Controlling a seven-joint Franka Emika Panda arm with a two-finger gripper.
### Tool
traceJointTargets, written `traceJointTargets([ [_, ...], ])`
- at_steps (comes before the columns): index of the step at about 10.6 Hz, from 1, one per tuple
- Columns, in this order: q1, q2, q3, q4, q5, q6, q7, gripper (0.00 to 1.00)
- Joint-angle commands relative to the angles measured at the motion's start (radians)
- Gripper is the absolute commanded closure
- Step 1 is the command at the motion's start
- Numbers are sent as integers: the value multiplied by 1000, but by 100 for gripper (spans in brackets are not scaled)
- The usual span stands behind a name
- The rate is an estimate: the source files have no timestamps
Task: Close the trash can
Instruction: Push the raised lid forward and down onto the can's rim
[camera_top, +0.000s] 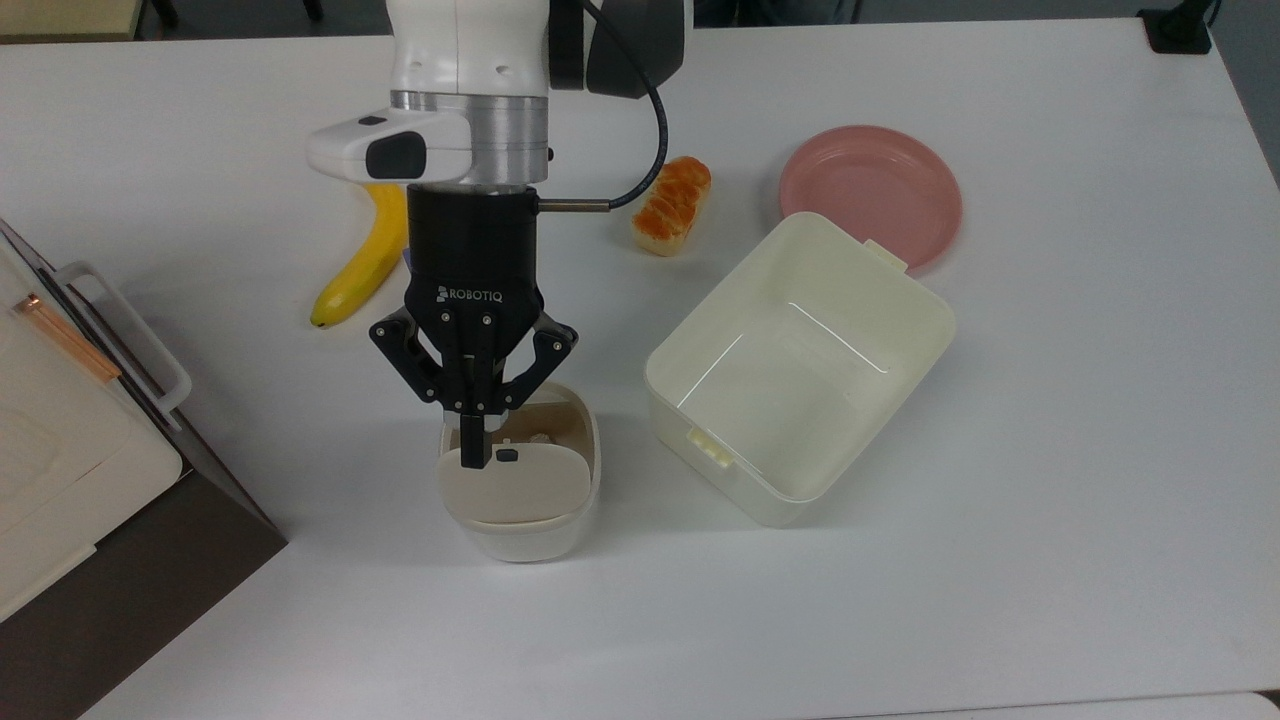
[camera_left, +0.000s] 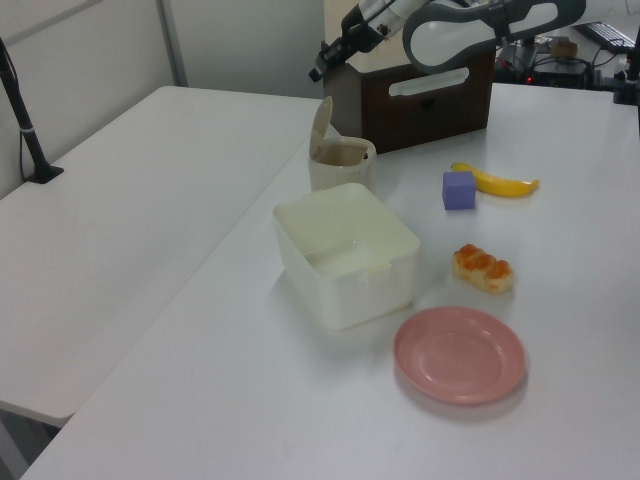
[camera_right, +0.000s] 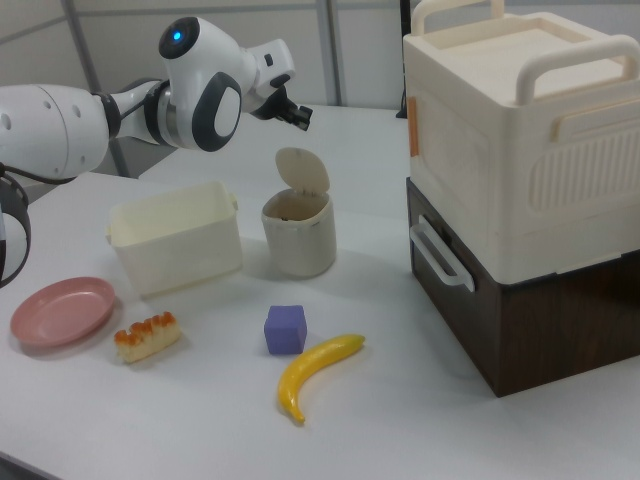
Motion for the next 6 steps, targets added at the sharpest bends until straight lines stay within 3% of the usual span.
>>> traceJointTargets([
  [1,17,24,-12,-3,6,-10,13,100],
  [2,17,19,-12,-6,10,-31,11,100],
  [4,19,3,-4,-6,14,-252,-30,100],
  [5,16,-28,0,-6,47,-401,-92,100],
  [6,11,-52,-7,-2,146,-538,-179,100],
])
